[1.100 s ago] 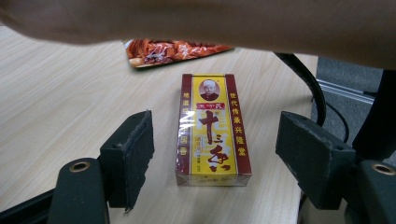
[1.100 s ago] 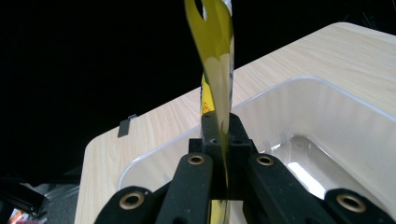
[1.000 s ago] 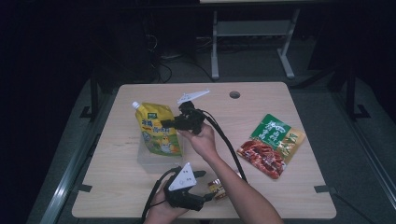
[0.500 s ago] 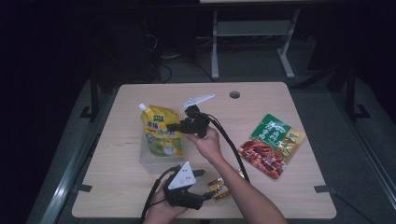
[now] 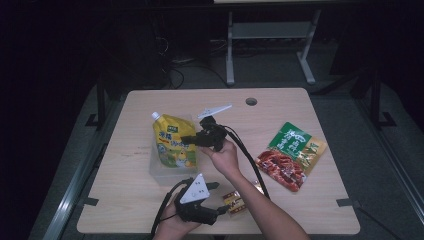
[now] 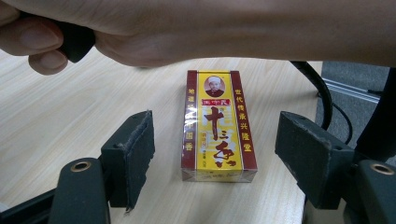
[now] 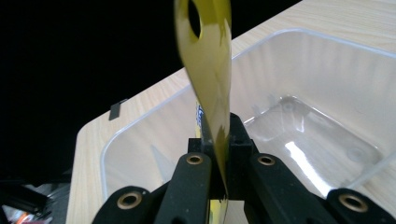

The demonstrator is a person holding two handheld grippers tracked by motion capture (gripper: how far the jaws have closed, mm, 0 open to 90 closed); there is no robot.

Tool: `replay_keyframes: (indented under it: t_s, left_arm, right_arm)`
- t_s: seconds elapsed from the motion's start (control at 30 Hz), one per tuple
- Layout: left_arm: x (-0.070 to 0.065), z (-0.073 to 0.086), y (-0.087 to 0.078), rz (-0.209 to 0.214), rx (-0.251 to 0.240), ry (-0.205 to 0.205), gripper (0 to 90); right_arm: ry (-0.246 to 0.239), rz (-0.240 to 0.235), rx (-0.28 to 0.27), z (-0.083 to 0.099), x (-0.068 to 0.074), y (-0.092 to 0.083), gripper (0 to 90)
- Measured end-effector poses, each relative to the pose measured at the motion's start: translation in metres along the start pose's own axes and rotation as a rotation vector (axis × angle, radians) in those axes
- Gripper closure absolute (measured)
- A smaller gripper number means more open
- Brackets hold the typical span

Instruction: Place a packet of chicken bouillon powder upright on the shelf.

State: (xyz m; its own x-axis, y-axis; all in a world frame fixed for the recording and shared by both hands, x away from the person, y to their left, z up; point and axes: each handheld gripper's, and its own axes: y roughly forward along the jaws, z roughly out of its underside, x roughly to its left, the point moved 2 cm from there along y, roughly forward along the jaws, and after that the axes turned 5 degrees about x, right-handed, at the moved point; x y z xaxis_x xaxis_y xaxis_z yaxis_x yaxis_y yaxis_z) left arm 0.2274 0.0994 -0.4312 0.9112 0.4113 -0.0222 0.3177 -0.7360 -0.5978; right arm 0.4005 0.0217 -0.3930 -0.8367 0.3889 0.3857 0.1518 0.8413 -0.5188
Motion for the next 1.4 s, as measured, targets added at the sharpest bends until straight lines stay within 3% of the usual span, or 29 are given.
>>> replay_keyframes:
  t_s: [0.27, 0.43, 0.63, 0.77, 0.83, 1.13, 1.2, 1.27, 1.33, 1.4]
  left_arm:
    - [0.000, 0.000, -0.001, -0.001, 0.003, 0.005, 27.7]
    - [0.001, 0.001, -0.002, -0.003, -0.001, 0.000, 27.7]
    - [0.001, 0.001, -0.002, -0.007, 0.000, -0.001, 27.7]
    - [0.003, 0.001, -0.002, -0.010, 0.001, -0.012, 27.7]
    - [0.003, 0.001, -0.001, -0.010, -0.004, -0.018, 27.7]
    - [0.005, -0.003, 0.002, -0.014, -0.002, -0.017, 28.0]
    - [0.006, -0.005, 0.003, -0.014, 0.001, -0.023, 28.4]
    - [0.007, -0.006, 0.005, -0.017, 0.003, -0.019, 28.6]
    - [0.007, -0.009, 0.007, -0.017, 0.000, -0.020, 29.2]
    - [0.007, -0.012, 0.010, -0.016, 0.004, -0.022, 29.4]
  right_arm:
    - [0.043, 0.022, -0.022, 0.002, 0.002, 0.004, 89.1]
    - [0.040, 0.028, -0.021, 0.002, 0.000, 0.005, 86.4]
    - [0.047, 0.026, 0.006, 0.000, -0.004, 0.003, 71.9]
    - [0.037, 0.041, 0.028, 0.000, -0.006, -0.004, 57.0]
    - [0.034, 0.040, 0.031, 0.001, -0.006, -0.007, 55.1]
    - [0.033, 0.026, -0.002, 0.008, -0.007, -0.052, 43.3]
    - [0.039, 0.040, -0.016, 0.014, -0.007, -0.071, 41.7]
    - [0.044, 0.047, -0.020, 0.017, -0.008, -0.077, 41.2]
    - [0.047, 0.080, -0.029, 0.025, -0.010, -0.097, 41.0]
    - [0.045, 0.093, -0.033, 0.028, -0.012, -0.103, 41.0]
